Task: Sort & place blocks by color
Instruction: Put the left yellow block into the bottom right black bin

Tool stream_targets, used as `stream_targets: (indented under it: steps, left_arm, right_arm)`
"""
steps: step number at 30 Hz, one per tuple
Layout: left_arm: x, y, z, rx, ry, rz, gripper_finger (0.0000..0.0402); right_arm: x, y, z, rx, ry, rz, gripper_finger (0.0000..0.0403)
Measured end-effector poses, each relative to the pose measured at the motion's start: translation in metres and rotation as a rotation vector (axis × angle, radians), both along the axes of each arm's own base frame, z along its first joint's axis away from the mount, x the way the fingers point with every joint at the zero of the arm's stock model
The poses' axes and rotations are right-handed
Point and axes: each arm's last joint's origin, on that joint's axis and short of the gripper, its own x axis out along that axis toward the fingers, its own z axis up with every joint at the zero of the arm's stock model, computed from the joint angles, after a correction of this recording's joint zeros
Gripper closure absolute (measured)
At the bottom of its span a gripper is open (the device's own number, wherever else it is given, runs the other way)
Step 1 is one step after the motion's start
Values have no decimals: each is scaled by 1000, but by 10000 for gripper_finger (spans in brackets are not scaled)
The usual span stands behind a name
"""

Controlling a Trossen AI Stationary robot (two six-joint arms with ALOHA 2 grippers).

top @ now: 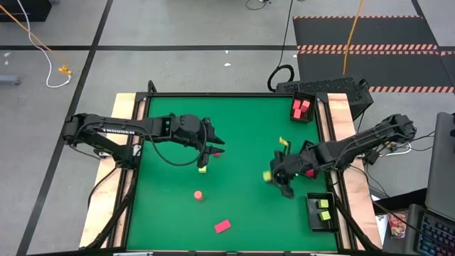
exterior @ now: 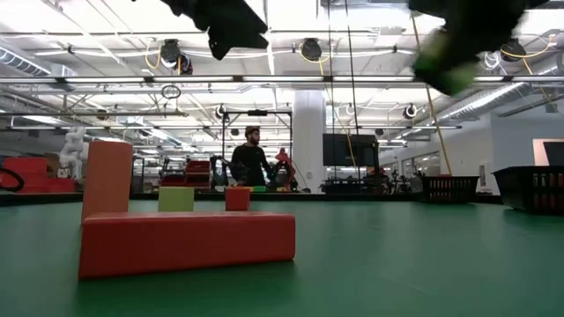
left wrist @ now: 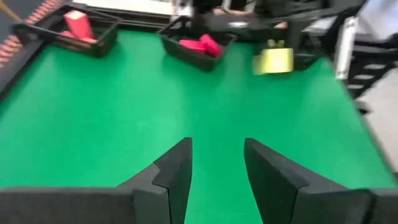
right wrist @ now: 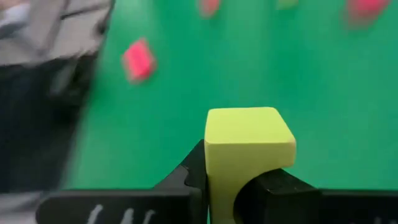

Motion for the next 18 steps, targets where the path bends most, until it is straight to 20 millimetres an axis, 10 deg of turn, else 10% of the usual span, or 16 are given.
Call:
stream_targets:
  steps: [8, 18]
  left_arm:
    - [1, 2, -2, 80, 7, 40, 254]
    - [1, 7, -2, 188, 7, -6, 254]
  right_arm:
    - [-37, 22, -16, 498, 704, -225, 364]
    - [-65, 41, -21, 591, 1128, -500, 364]
